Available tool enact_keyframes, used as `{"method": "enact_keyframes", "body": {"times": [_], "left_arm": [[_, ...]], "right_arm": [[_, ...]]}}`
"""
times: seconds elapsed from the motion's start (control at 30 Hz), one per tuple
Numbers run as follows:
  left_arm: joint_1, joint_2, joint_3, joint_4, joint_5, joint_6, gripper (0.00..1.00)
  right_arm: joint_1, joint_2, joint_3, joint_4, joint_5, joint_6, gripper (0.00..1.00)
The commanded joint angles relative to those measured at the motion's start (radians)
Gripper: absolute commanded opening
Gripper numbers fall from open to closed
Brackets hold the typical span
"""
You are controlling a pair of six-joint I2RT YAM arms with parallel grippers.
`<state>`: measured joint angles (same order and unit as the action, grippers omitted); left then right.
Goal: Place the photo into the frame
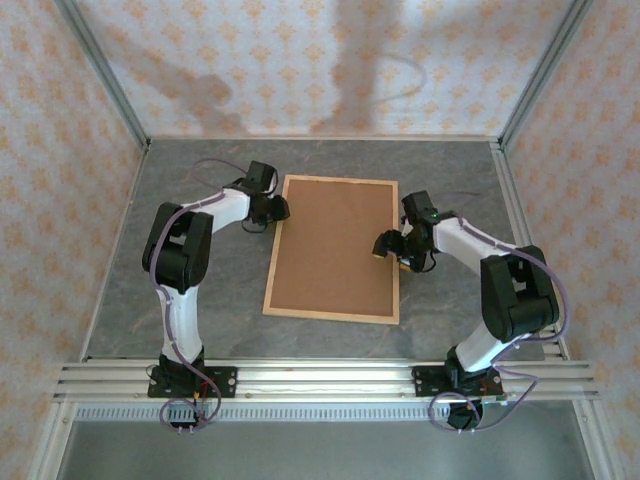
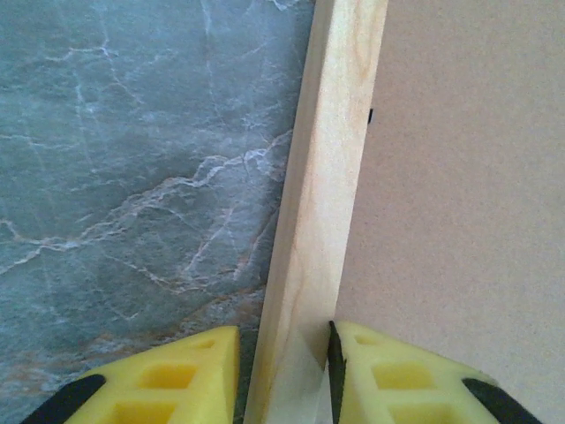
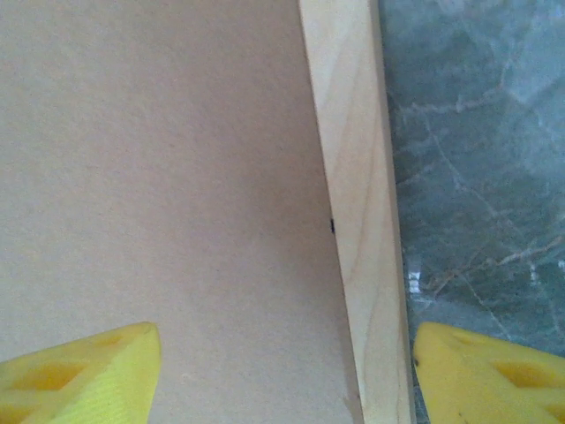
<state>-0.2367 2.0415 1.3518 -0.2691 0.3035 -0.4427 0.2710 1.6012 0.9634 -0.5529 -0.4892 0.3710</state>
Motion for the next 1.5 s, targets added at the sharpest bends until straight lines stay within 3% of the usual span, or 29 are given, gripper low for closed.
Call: {"method": "enact_keyframes", "body": {"times": [0.0, 0.2, 0.37, 0.6, 0.87, 1.03, 1.23, 1.47], "left_arm": [[0.011, -0.026, -0.069, -0.019, -0.049, 0.034, 0.31], [0.007, -0.023, -0.086, -0.003, 0.002, 0.047, 0.32], [-0.003, -0.024, -0.087, -0.064, -0.028, 0.067, 0.29], [-0.002, -0.106, -0.213, -0.073, -0.08, 0.073, 0.22], [0.017, -0.186, -0.329, -0.038, -0.099, 0.081, 0.2], [0.03, -0.169, -0.309, -0.03, -0.082, 0.091, 0.2], [0.03, -0.176, -0.297, -0.038, -0.088, 0.106, 0.2], [0.031, -0.189, -0.306, -0.024, -0.082, 0.099, 0.2]], "right_arm": [[-0.006, -0.016, 0.019, -0.027, 0.017, -0.017, 0.76], [-0.006, -0.017, 0.03, -0.054, 0.072, -0.04, 0.77], [-0.009, 0.015, 0.059, -0.044, 0.122, -0.055, 0.81], [0.016, 0.031, -0.013, 0.038, -0.054, -0.045, 0.72], [0.088, -0.049, -0.06, 0.038, -0.155, -0.033, 0.67], [0.051, -0.052, 0.057, -0.042, 0.014, -0.105, 0.69], [-0.029, 0.129, 0.279, -0.124, 0.175, -0.155, 0.67], [-0.033, 0.355, 0.558, -0.266, 0.27, -0.23, 0.51]]}}
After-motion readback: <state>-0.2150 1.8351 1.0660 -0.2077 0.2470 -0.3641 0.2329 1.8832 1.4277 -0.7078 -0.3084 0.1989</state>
